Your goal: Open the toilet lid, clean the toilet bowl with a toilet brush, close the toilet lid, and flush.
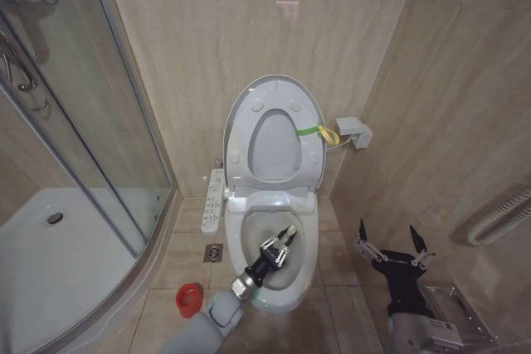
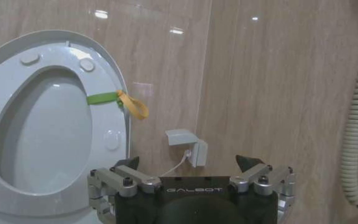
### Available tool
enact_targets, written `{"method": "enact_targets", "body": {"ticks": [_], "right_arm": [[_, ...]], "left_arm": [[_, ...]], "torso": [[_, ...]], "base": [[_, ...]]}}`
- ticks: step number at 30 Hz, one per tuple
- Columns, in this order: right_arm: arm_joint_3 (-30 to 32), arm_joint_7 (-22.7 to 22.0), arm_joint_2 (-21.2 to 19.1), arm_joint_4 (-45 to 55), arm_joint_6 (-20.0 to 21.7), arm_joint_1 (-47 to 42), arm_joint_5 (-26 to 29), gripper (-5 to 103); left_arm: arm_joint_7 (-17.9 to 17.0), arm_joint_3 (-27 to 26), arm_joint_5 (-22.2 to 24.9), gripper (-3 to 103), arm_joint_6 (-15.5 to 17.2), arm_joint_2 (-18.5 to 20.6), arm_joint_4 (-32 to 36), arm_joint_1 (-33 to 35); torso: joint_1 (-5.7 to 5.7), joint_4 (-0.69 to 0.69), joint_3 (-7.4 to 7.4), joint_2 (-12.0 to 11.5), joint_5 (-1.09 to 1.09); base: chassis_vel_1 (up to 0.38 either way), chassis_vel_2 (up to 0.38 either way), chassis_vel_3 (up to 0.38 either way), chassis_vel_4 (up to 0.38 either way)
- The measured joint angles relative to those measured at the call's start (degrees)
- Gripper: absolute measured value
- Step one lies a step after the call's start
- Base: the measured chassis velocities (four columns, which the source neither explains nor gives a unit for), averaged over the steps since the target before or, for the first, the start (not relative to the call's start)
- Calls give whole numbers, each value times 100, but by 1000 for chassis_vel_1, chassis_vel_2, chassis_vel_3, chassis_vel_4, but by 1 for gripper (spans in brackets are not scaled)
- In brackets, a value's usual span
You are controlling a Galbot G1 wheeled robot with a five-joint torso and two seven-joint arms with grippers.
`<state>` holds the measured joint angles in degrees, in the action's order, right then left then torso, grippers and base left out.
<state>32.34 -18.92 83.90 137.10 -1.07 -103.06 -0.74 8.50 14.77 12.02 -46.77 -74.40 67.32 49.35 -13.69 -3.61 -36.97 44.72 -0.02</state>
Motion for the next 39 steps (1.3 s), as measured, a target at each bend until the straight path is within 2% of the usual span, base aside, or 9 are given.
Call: {"method": "enact_targets", "body": {"ticks": [9,23,32,39], "right_arm": [[0,0,0,0,0,0,0,100],[0,0,0,0,0,0,0,100],[0,0,0,0,0,0,0,100],[0,0,0,0,0,0,0,100]], "left_arm": [[18,-303,-3,20,0,349,257,347],[48,-548,78,20,-6,683,249,408],[37,-522,108,20,-6,569,329,240],[-82,-79,39,20,0,239,261,-230]], "torso": [[0,0,0,0,0],[0,0,0,0,1],[0,1,0,0,1],[0,0,0,0,3]], "base": [[0,0,0,0],[0,0,0,0],[0,0,0,0],[0,0,0,0]]}}
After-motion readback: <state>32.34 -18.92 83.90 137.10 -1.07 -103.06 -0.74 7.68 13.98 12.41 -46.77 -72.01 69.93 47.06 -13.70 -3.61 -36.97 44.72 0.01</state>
